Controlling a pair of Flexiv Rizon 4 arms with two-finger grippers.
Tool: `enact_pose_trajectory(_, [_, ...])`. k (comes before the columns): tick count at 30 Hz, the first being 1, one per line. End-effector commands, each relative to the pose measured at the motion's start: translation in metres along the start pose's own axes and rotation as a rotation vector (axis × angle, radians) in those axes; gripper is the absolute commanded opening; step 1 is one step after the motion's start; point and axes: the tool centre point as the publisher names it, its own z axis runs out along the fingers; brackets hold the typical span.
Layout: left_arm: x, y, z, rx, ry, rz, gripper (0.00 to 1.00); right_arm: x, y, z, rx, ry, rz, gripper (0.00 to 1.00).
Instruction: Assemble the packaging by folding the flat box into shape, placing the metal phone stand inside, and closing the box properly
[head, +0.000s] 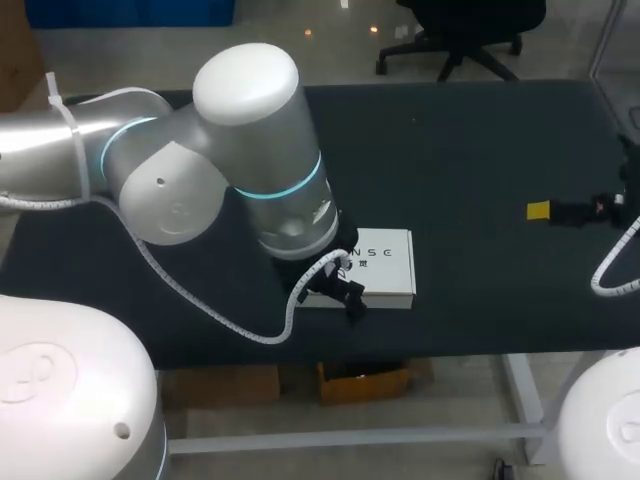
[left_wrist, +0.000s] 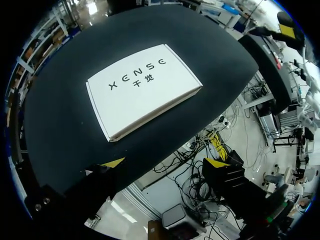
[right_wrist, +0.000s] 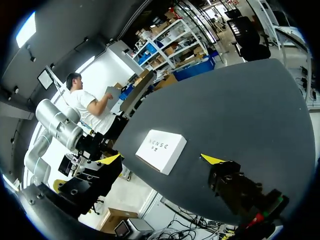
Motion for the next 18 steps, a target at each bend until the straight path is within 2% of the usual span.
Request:
enact_pose_trajectory(1, [0.002, -0.001, 0.000, -0.002, -0.006, -0.001, 1.00, 0.000, 0.000, -0.002, -0.001, 0.006, -0.001, 1.00])
enact_pose_trajectory(5, [0.002, -0.001, 0.000, -0.002, -0.006, -0.001, 1.00, 0.000, 0.000, -0.002, -0.001, 0.006, -0.001, 1.00])
enact_pose_trajectory(7, [0.002, -0.001, 0.000, -0.002, -0.006, -0.001, 1.00, -0.010, -0.001, -0.002, -0.046, -0.051, -0.006, 1.00])
enact_pose_trajectory(8, [0.002, -0.001, 0.000, -0.002, -0.006, -0.001, 1.00, -0.013, 0.000, -0.004, -0.070, -0.004, -0.004, 1.00])
enact_pose_trajectory(10, [0.007, -0.002, 0.006, 0.000, 0.011, -0.051, 1.00, -0.016, 0.002, -0.006, -0.103, -0.054, -0.066, 1.00])
enact_pose_trajectory(11, [0.011, -0.002, 0.009, -0.003, 0.000, -0.075, 1.00, -0.017, 0.005, -0.008, -0.120, -0.009, -0.086, 1.00])
enact_pose_trajectory(12, [0.014, -0.002, 0.012, -0.002, 0.005, -0.093, 1.00, -0.018, 0.008, -0.011, -0.135, -0.003, -0.117, 1.00])
enact_pose_trajectory(13, [0.018, -0.003, 0.015, -0.006, -0.001, -0.128, 1.00, -0.021, 0.011, -0.011, -0.139, -0.035, -0.140, 1.00])
enact_pose_trajectory(15, [0.024, -0.003, 0.020, -0.007, 0.017, -0.152, 1.00, -0.024, 0.016, -0.013, -0.161, 0.012, -0.191, 1.00])
enact_pose_trajectory(16, [0.028, -0.004, 0.023, -0.008, 0.002, -0.185, 1.00, -0.027, 0.019, -0.014, -0.168, -0.001, -0.218, 1.00])
enact_pose_trajectory(18, [0.035, -0.004, 0.029, -0.012, 0.000, -0.216, 1.00, -0.032, 0.025, -0.015, -0.180, 0.045, -0.262, 1.00])
